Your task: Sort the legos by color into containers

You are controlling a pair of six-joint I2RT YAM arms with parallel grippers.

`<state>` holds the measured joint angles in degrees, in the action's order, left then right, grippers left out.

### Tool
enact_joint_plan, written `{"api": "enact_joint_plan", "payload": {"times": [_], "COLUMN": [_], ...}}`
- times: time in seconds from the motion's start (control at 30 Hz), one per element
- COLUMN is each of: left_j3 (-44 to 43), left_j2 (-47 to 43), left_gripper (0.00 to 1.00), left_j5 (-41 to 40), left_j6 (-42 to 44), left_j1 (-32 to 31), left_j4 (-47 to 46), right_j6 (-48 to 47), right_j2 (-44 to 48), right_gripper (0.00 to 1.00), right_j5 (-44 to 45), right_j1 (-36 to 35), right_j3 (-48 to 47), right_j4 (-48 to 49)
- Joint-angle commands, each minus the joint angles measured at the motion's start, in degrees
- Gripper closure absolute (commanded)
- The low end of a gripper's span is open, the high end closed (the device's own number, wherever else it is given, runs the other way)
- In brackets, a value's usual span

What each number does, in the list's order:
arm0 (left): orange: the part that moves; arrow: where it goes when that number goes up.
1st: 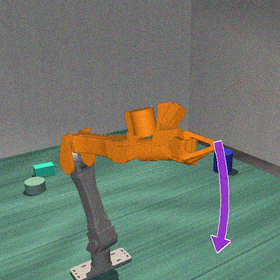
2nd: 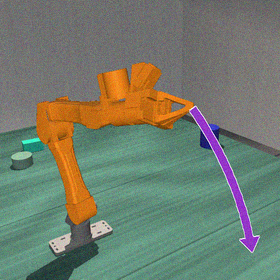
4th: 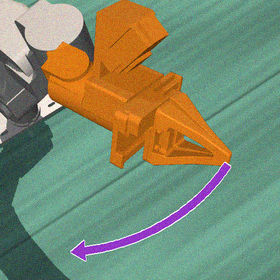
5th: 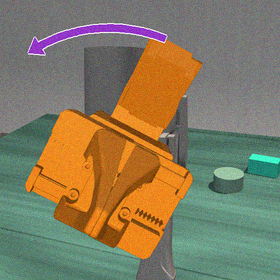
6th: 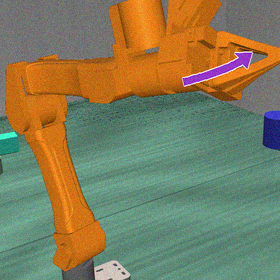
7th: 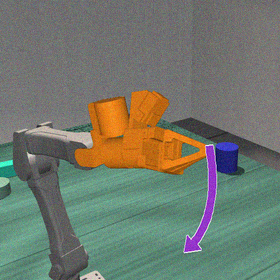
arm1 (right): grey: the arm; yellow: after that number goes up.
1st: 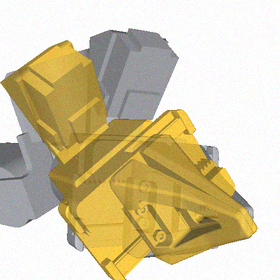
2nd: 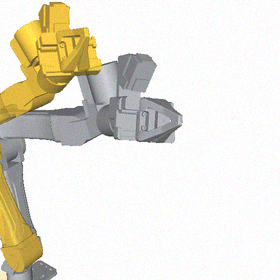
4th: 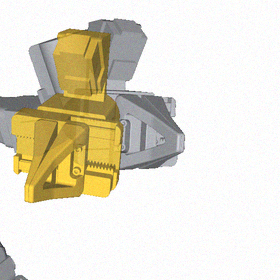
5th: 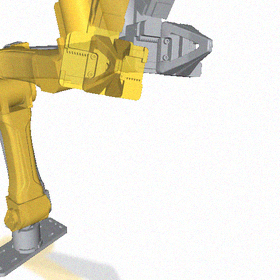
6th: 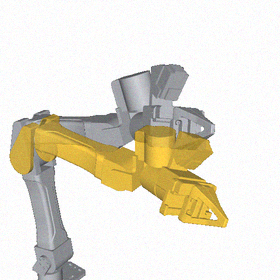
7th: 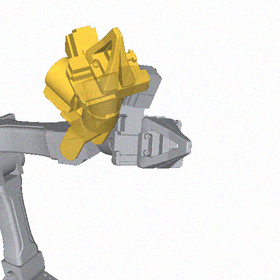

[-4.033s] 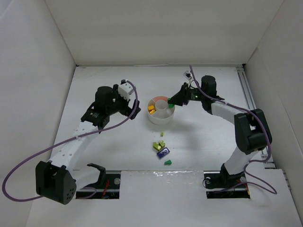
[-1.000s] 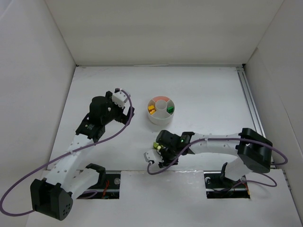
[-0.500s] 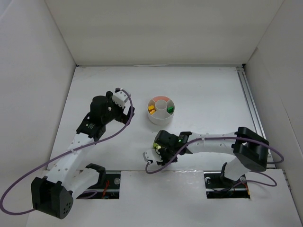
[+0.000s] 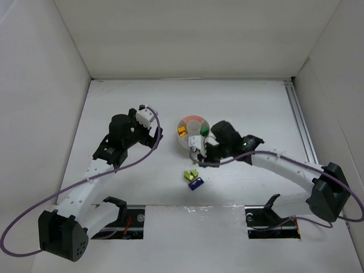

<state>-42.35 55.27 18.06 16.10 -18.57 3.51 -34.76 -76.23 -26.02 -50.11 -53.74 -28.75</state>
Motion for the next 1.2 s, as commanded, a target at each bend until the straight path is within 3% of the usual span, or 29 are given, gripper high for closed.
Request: {"api": "enact_joint_plan", "payload": {"times": [0.0,0.2,0.37,0.5,0.93,1.17], "left_j3": [0.1,-0.5,-1.1,-1.7,-2.2,-2.8], "left_j2": [0.1,1.7,2.8,2.8,2.8,3.9], "left_gripper": [0.0,0.0,0.0,0.0,0.0,0.0], "left_j5": [1.8,2.3,2.3,2.9,2.2,1.7], "left_j6": [-1.8,-3.6,-4.1,-4.8,-3.1,-3.1], "left_j1": [0.7,0.7,0.7,0.7,0.7,0.7], "left_j4": [-3.5,-5.4,-6.1,-6.6,-6.6,-6.1], "right_j6": [6.4,28.3,44.7,52.1,54.4,53.3], "right_j2": [1.4,-1.5,-7.7,-12.2,-18.1,-19.7], "right_gripper": [1.0,1.0,1.0,1.0,0.99,0.94], "right_j5": [-10.1,-21.5,-23.3,-23.9,-24.1,-24.1], "right_j1": [9.6,27.7,32.7,34.5,34.0,34.0], "right_j3": [-4.4,-7.1,-10.5,-13.0,-13.5,-12.3], "right_j4": [4.1,20.3,30.6,36.0,38.2,38.2]}}
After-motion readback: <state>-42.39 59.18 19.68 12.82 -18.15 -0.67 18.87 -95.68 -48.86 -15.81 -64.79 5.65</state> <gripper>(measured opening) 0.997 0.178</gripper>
